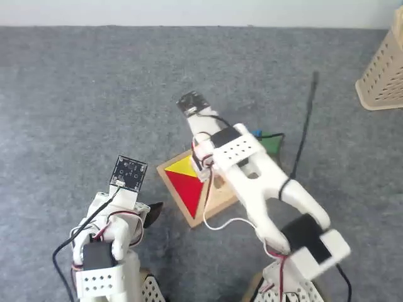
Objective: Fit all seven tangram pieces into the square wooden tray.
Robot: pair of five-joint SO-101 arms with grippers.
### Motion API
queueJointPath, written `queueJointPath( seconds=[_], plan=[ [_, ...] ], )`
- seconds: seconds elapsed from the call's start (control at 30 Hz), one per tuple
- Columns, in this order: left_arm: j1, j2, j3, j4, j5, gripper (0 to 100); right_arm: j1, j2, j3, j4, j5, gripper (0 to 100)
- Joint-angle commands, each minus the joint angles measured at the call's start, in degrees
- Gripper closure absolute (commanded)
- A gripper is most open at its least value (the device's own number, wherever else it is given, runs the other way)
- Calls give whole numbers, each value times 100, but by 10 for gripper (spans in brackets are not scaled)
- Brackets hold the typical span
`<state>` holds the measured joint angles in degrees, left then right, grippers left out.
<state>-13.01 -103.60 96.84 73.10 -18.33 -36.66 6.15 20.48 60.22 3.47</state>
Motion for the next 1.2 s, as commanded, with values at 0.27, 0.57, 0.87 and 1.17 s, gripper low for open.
queueJointPath(
  seconds=[0.27,0.57,0.87,1.17],
  plan=[
    [26,-79,-31,0,-26,647,145,470,-879,321,369,993],
    [26,-79,-31,0,-26,647,479,418,-879,338,141,993],
    [26,-79,-31,0,-26,647,470,426,-967,374,149,935],
    [26,-79,-31,0,-26,647,470,40,-923,338,105,889]
  ],
)
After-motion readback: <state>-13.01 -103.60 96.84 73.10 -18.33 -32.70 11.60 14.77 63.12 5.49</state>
